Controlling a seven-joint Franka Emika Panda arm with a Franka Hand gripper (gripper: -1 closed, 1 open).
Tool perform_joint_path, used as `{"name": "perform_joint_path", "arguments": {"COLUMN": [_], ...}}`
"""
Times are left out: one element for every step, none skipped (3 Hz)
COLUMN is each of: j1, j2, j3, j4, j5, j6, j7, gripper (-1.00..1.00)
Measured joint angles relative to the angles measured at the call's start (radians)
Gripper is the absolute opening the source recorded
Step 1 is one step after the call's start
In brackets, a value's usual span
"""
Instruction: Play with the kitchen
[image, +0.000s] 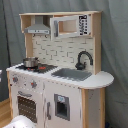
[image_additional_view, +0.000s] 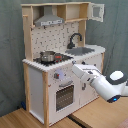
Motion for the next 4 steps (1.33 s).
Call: {"name": "perform_joint_path", "arguments": {"j1": [0.027,0.064,0.075,0.074], "j2": [0.007,0.02,0.041,0.042], "j3": [0.027,0.072,0.107,0.13], "j4": [-0.078,-0.15,-0.192,-0.254], "j5": [0.0,0.0,0.001,0.011], "j6": [0.059,0.097,0.173,0.257], "j7": [-0.05,-0.069,-0.104,-0.092], "gripper": [1.0,1.0,1.0,1.0]}}
